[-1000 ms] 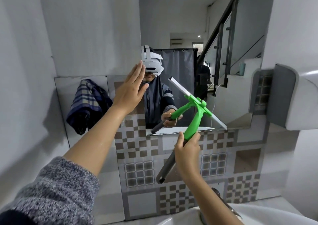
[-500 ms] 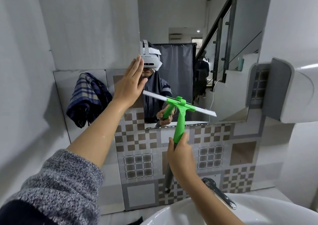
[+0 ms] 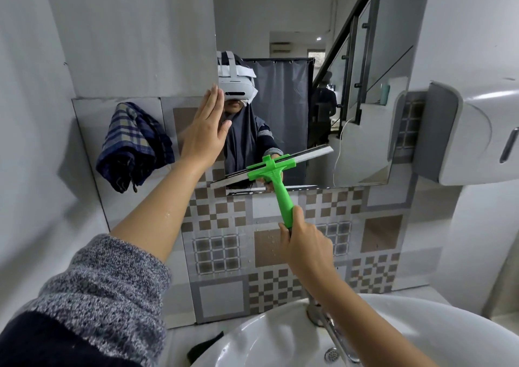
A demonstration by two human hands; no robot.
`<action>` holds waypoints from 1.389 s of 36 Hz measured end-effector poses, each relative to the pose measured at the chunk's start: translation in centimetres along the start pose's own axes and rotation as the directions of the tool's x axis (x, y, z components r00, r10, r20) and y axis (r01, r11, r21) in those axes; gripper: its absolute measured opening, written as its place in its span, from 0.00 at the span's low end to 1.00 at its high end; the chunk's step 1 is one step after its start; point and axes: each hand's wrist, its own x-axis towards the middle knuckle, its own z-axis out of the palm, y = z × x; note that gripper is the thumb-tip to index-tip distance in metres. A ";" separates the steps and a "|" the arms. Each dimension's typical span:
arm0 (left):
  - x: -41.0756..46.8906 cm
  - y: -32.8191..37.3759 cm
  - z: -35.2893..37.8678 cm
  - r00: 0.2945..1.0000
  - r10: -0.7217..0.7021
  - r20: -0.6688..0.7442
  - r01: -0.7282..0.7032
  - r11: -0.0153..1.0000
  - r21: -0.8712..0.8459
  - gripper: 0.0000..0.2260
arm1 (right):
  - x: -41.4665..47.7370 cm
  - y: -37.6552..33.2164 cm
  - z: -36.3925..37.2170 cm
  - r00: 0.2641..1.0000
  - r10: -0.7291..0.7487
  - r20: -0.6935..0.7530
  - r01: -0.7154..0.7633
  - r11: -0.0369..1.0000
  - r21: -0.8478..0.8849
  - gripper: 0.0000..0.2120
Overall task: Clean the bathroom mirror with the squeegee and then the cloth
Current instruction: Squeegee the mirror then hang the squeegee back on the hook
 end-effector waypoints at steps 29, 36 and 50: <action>-2.4 2.5 4.1 0.973 -0.163 -0.165 0.141 0.980 -0.138 0.25 | 2.1 15.0 -6.0 0.972 -0.143 -0.188 0.099 0.969 -0.227 0.19; -2.6 3.2 4.2 0.966 -0.194 -0.172 0.170 0.974 -0.147 0.25 | 1.9 16.7 -5.3 0.974 -0.090 -0.209 0.065 0.990 -0.123 0.20; -2.8 3.7 4.1 0.963 -0.223 -0.154 0.203 0.970 -0.134 0.25 | -0.1 18.8 -5.3 0.979 0.173 -0.112 -0.178 0.984 -0.029 0.20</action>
